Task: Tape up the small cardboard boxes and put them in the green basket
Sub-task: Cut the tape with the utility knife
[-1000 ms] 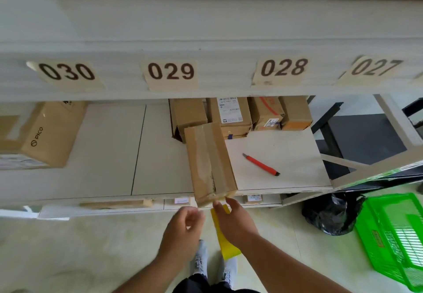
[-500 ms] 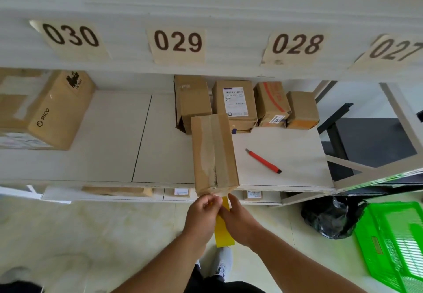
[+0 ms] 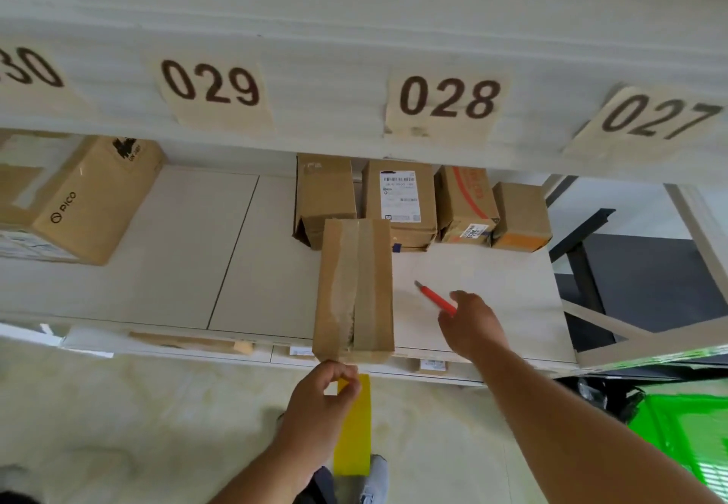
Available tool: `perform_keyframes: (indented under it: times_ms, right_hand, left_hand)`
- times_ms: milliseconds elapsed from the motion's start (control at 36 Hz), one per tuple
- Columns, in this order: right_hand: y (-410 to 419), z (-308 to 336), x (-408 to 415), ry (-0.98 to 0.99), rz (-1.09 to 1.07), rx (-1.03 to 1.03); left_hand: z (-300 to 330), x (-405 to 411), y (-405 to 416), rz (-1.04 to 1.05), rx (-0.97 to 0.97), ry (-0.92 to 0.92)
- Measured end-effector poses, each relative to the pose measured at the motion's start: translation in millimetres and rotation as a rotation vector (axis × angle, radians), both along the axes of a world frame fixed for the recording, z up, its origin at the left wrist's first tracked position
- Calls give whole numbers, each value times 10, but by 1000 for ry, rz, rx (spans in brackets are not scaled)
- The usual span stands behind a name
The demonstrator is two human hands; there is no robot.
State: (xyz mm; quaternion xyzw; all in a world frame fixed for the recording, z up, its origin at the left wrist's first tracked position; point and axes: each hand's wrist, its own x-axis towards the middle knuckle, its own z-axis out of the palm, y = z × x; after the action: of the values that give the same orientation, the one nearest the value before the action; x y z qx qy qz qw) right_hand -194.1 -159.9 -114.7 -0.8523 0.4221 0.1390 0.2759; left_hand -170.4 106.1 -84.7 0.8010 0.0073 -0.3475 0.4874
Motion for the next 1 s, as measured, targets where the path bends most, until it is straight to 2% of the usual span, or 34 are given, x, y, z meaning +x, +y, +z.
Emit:
perform_keyframes:
  times_ms: [139,222,417,556,667,833,917,1000]
  right_hand:
    - [-108,-346,75,189,164,-166]
    - [-101,-472,98,205,213,-302]
    - [-9,-420,114,268,183,-242]
    - [61,-184,-109,115,31,-71]
    - [160,149,-372,-139,-5,33]
    - [478,737,-769,-313,181,74]
    - [632,898,-861,-295,337,52]
    - [709,946,-833,-251,486,-74]
  left_hand:
    - [2,28,2,13,8,13]
    - [-15,28,4,50,-19,75]
    - [26,27,47,69,-47,94]
    - [113,45,33,44,-42,100]
    - [161,42,4,54,-51,119]
    - [166,50,-42,113,-91,237]
    - [124,26,-55,107,-95,246]
    - [74,-7,-82,133,-76,206]
